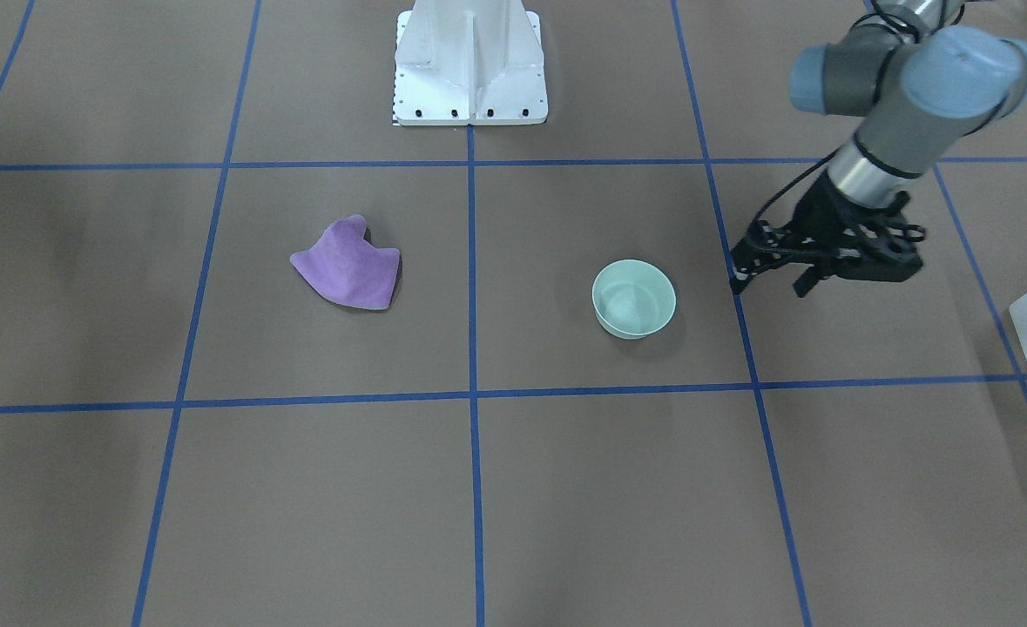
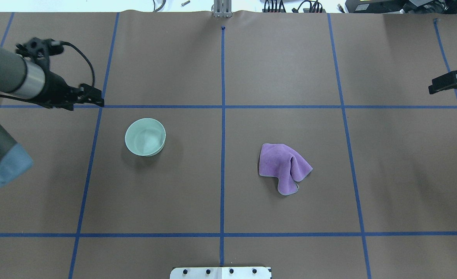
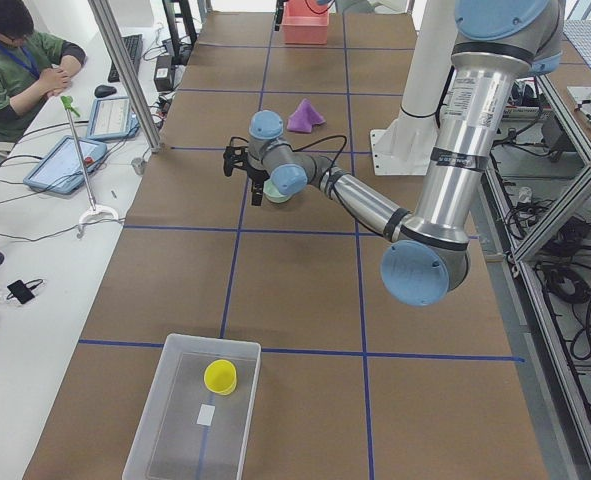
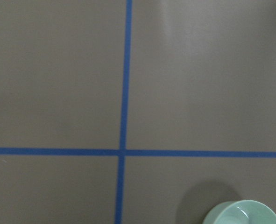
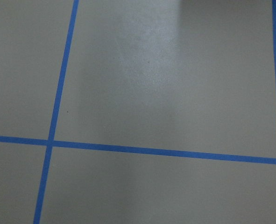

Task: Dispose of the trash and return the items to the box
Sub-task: 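Reach the left gripper to the pale green bowl and grasp its rim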

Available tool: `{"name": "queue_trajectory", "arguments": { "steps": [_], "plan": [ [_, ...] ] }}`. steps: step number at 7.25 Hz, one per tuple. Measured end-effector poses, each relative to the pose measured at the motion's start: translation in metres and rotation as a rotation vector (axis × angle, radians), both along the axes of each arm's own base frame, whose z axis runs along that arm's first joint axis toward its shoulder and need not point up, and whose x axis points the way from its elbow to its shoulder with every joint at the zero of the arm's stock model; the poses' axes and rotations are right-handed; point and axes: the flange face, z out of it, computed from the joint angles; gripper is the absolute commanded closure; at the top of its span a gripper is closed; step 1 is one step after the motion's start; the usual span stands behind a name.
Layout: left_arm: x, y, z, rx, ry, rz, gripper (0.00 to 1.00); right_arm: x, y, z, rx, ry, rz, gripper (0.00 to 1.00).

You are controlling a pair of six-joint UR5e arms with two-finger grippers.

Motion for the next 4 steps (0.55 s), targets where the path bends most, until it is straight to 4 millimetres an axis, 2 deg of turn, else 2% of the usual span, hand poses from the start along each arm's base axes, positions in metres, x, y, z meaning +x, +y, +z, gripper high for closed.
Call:
{"name": "queue_trajectory", "arguments": {
  "steps": [1, 2, 3, 4],
  "plan": [
    [0.047, 0.020, 0.002, 0.005, -0.029, 0.003, 0.17, 0.000, 0.000, 0.001, -0.002, 0.001, 0.000, 0.00],
    [0.081, 0.033, 0.005, 0.013, -0.053, 0.014, 0.47, -0.001, 0.000, 0.002, -0.005, 0.002, 0.000, 0.00],
    [0.104, 0.043, 0.008, 0.021, -0.065, 0.026, 0.86, -0.001, -0.001, 0.004, -0.007, 0.003, -0.001, 0.00],
    [0.115, 0.048, 0.007, 0.027, -0.063, 0.034, 1.00, -0.001, -0.001, 0.005, -0.009, 0.003, -0.001, 0.00]
  ]
}}
